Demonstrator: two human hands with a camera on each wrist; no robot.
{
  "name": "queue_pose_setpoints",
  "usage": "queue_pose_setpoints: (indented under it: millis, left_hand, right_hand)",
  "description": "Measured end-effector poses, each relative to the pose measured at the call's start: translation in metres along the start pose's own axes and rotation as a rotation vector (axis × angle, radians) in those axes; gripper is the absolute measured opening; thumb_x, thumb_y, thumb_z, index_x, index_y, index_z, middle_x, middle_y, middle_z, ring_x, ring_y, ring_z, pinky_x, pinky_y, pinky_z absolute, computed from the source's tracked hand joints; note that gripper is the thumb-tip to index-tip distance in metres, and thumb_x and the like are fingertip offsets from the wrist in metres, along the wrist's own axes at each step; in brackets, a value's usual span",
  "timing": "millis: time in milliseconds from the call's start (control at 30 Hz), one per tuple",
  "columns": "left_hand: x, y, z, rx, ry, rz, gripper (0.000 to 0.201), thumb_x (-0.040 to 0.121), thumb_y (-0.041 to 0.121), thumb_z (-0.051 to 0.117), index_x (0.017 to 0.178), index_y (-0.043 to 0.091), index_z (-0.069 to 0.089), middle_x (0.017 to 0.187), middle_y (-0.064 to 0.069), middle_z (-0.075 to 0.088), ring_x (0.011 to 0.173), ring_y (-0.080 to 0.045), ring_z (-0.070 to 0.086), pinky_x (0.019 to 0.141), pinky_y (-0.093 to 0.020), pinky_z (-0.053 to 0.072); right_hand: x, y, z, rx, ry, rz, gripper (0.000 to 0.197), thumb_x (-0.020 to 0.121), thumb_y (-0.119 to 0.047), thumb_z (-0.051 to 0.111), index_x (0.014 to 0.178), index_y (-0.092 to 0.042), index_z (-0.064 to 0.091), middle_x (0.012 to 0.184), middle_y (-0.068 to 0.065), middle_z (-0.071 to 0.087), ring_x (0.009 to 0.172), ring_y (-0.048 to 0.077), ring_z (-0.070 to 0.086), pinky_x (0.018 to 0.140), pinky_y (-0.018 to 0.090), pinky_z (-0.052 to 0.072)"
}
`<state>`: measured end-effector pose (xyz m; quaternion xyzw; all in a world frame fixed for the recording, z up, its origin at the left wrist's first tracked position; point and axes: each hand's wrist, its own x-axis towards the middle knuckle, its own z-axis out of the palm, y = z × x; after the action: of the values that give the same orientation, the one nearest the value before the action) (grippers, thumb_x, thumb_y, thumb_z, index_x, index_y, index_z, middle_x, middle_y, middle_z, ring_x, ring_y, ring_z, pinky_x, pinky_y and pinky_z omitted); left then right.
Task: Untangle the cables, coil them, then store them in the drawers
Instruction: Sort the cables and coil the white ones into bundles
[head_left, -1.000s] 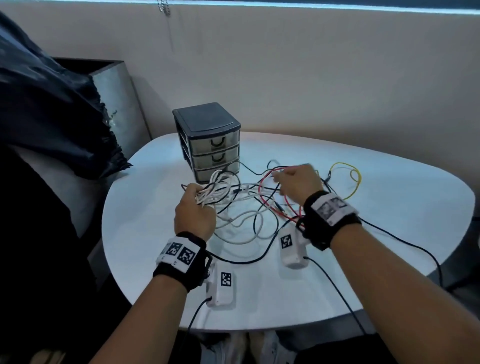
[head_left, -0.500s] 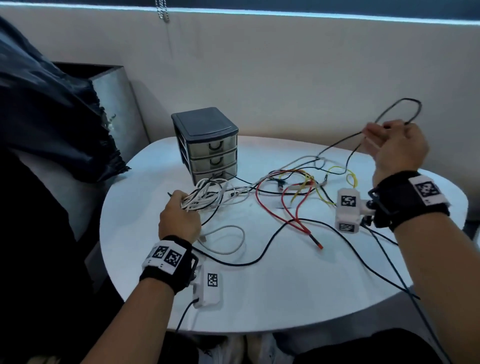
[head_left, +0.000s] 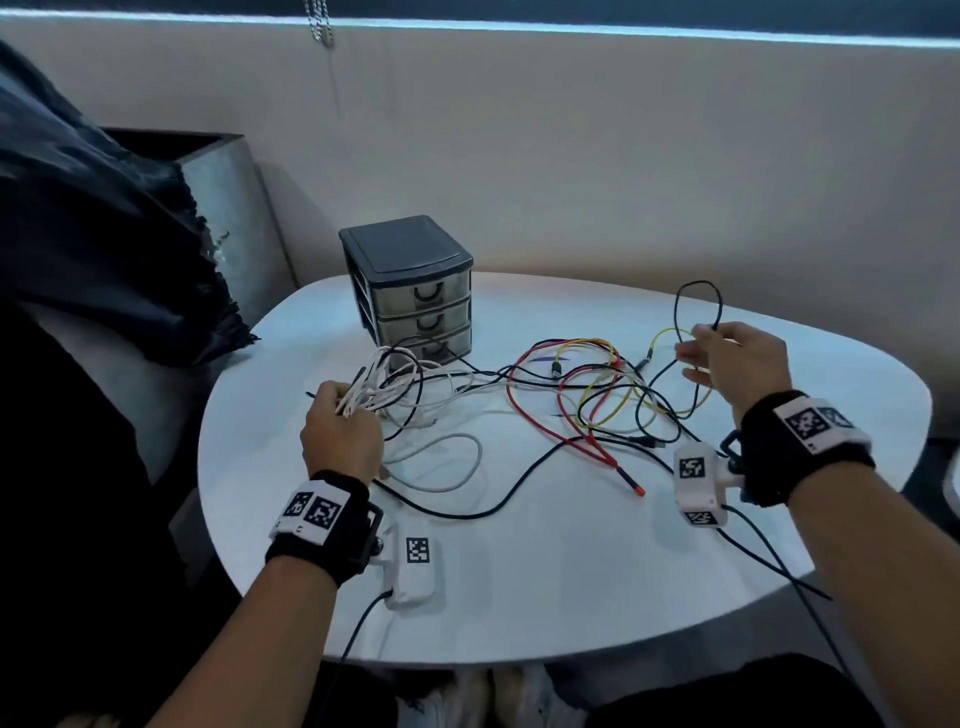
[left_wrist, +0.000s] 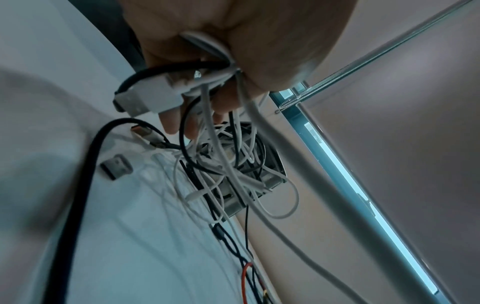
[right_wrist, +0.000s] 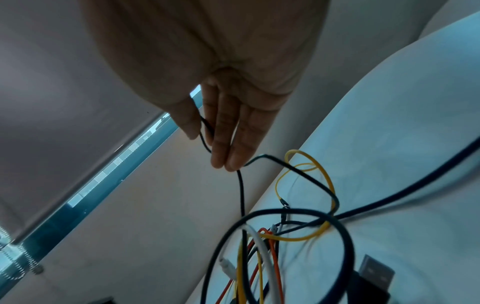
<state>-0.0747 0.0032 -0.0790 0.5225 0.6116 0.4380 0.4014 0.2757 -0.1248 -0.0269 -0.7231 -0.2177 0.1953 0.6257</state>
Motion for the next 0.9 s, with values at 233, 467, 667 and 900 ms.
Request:
queue_pose_setpoints:
  millis: [233, 467, 667, 900]
  left_hand:
    - [0.02, 0.011, -0.026, -0.338, 0.122, -0.055, 0.042, 0.07, -0.002, 0.037, 0.063, 0.034, 0.058, 0.086, 0.003, 0.069, 0.083, -0.03, 0.073, 0.063, -0.039, 0.046]
    - [0.007, 0.027, -0.012, -0.427, 0.006, 0.023, 0.056, 0.078, -0.012, 0.038, 0.056, 0.036, 0.057, 0.085, -0.001, 0.064, 0.077, -0.025, 0.07, 0.066, -0.04, 0.045]
    - [-0.004, 0.033, 0.0, -0.442, -0.101, 0.067, 0.058, 0.081, -0.012, 0.045, 0.061, 0.039, 0.061, 0.077, 0.007, 0.066, 0.086, -0.03, 0.071, 0.075, -0.045, 0.053]
    - [-0.011, 0.043, 0.002, -0.431, -0.141, 0.111, 0.059, 0.084, -0.012, 0.044, 0.064, 0.041, 0.063, 0.085, 0.007, 0.069, 0.091, -0.028, 0.072, 0.072, -0.042, 0.054]
  right_hand:
    - [0.01, -0.004, -0.009, -0.004, 0.147, -0.003, 0.02, 0.091, -0.019, 0.062, 0.109, -0.012, 0.058, 0.093, 0.008, 0.065, 0.075, 0.012, 0.062, 0.078, 0.035, 0.059]
    - [0.005, 0.009, -0.004, -0.436, 0.061, 0.076, 0.081, 0.078, -0.045, 0.07, 0.142, -0.006, 0.037, 0.129, 0.018, 0.057, 0.115, 0.037, 0.058, 0.1, 0.048, 0.048]
    - [-0.015, 0.022, 0.024, -0.649, -0.087, -0.185, 0.031, 0.092, -0.031, 0.061, 0.121, -0.019, 0.061, 0.113, 0.004, 0.069, 0.106, 0.026, 0.064, 0.099, 0.038, 0.048]
    - [-0.038, 0.026, 0.071, -1.081, -0.346, -0.291, 0.037, 0.093, -0.046, 0.054, 0.083, -0.014, 0.071, 0.084, 0.002, 0.069, 0.084, 0.023, 0.064, 0.072, 0.03, 0.048]
